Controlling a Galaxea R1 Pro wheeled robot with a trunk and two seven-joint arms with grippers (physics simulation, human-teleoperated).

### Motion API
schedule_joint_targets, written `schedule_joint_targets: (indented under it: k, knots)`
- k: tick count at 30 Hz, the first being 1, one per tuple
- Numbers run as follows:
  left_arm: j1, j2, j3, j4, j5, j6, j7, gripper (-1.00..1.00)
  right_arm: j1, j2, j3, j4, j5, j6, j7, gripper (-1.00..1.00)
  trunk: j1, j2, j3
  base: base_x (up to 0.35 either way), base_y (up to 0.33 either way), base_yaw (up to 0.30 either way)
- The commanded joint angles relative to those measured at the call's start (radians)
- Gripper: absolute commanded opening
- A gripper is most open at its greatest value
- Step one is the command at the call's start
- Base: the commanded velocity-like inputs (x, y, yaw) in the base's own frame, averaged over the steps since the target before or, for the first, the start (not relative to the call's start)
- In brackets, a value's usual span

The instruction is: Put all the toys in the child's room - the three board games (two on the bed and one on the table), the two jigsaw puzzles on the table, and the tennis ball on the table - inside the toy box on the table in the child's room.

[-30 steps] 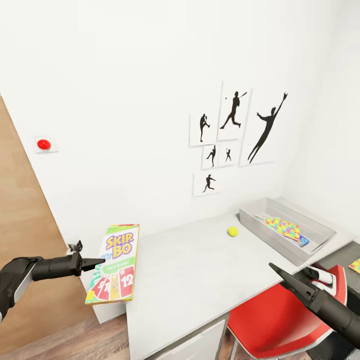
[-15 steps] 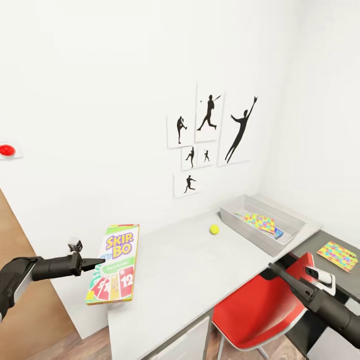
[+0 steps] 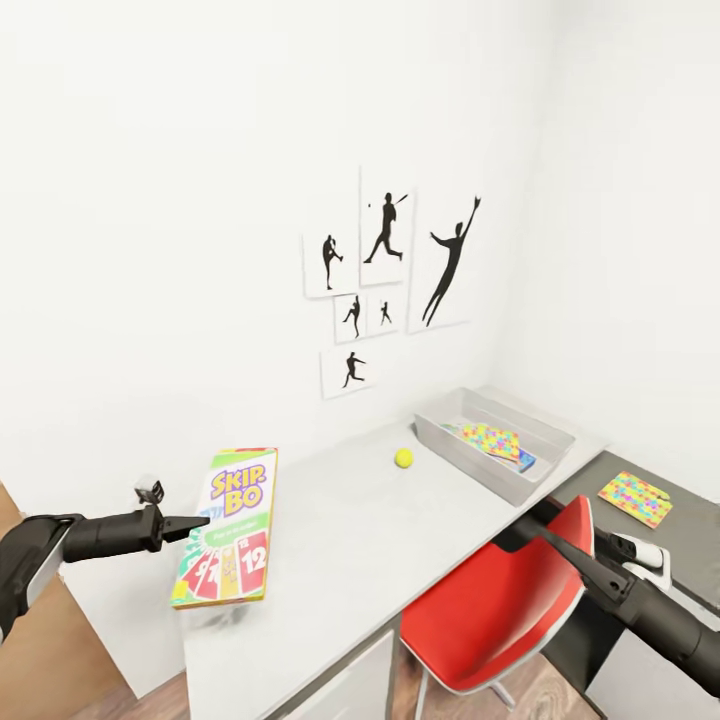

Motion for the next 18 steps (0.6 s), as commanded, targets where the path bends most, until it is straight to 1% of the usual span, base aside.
schedule_joint_targets:
  k: [1,6,10,18]
  knots:
    - [-0.001,0.000,0.000,0.000,0.000,0.009,-0.004,-1.00,-0.001,0.000,0.000,0.001,-0.002,0.009,0.002,1.00,0.001,-0.002,-0.002,0.000,-0.230,-0.006]
    - [0.002,0.002,0.003,0.000,0.001,0.007,-0.004,-1.00,-0.001,0.001,0.002,0.001,-0.002,0.009,-0.014,1.00,0.001,-0.002,-0.002,0.000,-0.159,-0.002]
    - [0.002,0.004,0.004,0.000,0.002,0.006,-0.004,-1.00,-0.001,0.000,0.001,0.002,-0.004,0.009,-0.030,1.00,0.001,-0.002,-0.002,0.000,-0.032,0.000]
    - [0.003,0.010,0.006,0.000,0.002,0.006,-0.004,-1.00,-0.002,0.000,0.000,0.001,-0.011,0.009,-0.035,1.00,0.001,-0.002,-0.002,0.000,-0.028,0.000]
